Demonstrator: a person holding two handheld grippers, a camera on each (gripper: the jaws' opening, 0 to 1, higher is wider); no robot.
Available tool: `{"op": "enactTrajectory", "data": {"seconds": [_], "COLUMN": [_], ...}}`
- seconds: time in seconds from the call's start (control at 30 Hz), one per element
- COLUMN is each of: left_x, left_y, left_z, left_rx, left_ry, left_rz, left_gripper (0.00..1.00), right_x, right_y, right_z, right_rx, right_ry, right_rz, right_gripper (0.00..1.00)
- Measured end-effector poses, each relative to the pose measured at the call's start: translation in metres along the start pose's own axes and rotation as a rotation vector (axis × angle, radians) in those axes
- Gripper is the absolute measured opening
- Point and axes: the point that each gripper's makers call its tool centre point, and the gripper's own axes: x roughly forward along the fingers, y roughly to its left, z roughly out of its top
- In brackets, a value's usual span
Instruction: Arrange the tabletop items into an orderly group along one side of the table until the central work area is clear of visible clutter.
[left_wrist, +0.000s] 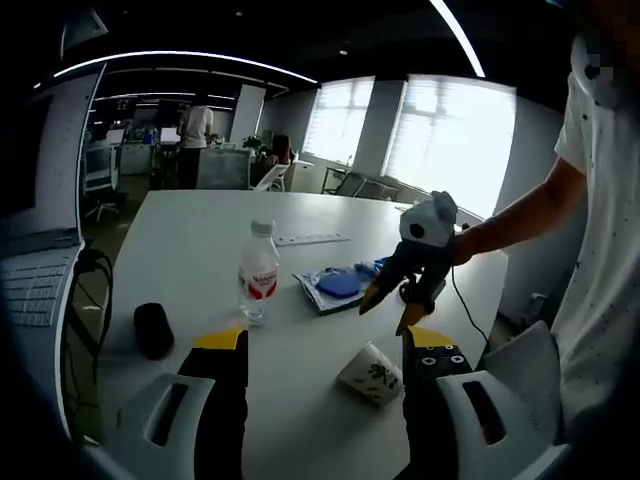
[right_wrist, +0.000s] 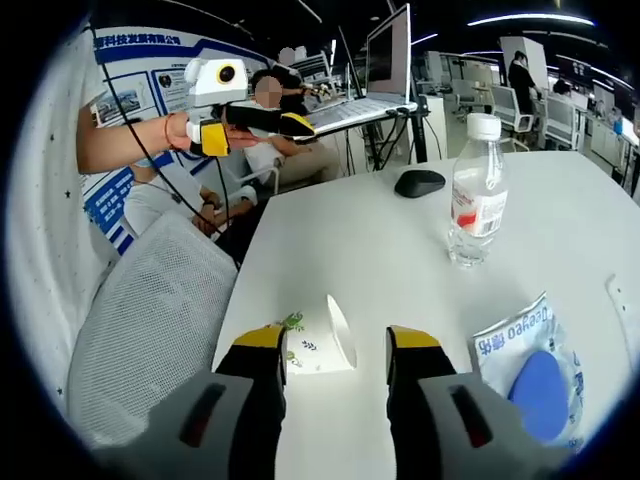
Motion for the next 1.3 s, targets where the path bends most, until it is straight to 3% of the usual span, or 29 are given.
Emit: {"op": "enactTrajectory", "data": {"seconds": [0.4, 0.83, 1.3], "left_x": [-0.008, -0.015, -0.017], "left_y": [-0.004, -0.012, -0.013], "left_z": [-0.007, -0.018, -0.021], "left_rx": [-0.015, -0.047, -0.052], "left_ry": [-0.003, -0.008, -0.013], "left_rz": [0.021, 0.036, 0.04], "left_gripper": [0.63, 0.64, 0.63], "right_x": [0.022, 0.038, 0.032], "right_y": [0.006, 0.012, 0.03], "right_z": [-0.015, -0.02, -0.019], "right_rx": [-0.009, 0.018, 0.015], "right_ry": [0.133, 0.216, 0.241], "right_rz": [0.182, 0.33, 0.405], "right_gripper": [0.26, 0.18, 0.07]}}
